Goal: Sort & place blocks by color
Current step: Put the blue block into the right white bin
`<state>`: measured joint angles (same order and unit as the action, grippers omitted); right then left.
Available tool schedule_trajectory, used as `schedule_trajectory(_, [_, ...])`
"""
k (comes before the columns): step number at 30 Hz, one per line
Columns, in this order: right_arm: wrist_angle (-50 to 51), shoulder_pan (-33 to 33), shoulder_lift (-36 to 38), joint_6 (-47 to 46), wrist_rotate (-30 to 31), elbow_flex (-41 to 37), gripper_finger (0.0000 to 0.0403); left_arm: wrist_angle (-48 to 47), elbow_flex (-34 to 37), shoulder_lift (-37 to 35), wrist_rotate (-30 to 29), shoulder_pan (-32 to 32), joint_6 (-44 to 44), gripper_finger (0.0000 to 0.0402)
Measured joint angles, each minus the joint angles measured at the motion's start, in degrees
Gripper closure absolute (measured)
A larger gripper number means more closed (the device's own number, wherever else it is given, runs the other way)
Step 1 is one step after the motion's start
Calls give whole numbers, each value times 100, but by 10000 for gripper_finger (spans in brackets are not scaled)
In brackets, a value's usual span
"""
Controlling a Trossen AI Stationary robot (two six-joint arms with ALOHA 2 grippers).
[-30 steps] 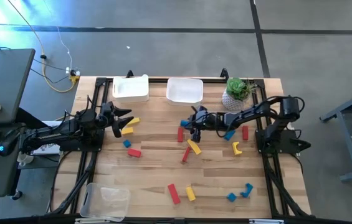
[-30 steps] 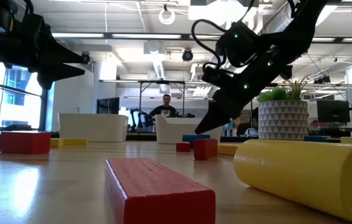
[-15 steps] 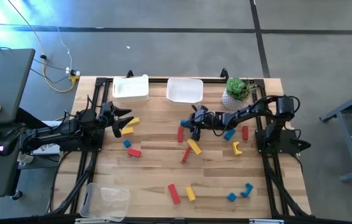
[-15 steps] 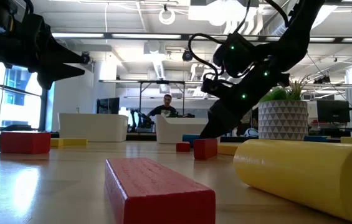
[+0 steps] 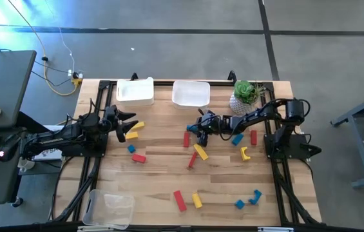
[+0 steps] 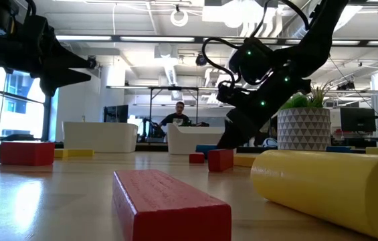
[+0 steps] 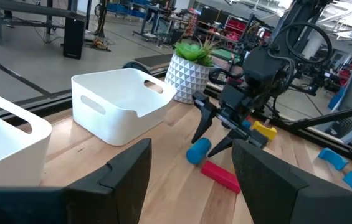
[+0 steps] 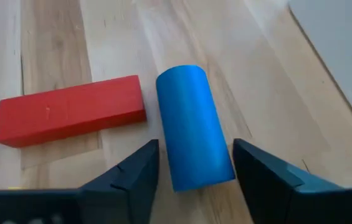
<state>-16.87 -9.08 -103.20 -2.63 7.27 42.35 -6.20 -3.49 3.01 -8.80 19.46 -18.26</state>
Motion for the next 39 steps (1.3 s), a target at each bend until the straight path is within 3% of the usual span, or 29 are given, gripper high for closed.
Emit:
schedule_trajectory(6, [24, 0, 2, -187, 0, 0, 297, 0, 0, 0, 0, 0, -2, 191])
schedule_trajectory(17, [70, 0, 322, -507, 25, -3, 294, 0, 2, 0, 2, 0, -1, 191])
schedule_trajectory(25, [79, -50, 1084, -488, 671, -4, 295, 2, 0, 0, 2, 0, 245, 191])
schedule_trajectory(32, [-116, -461, 1697, -285, 1422, -3, 295, 2, 1, 0, 7, 0, 348, 191])
schedule_trajectory(39, [-999, -1099, 1792, -142, 1500, -3, 295, 2, 2, 0, 7, 0, 348, 191])
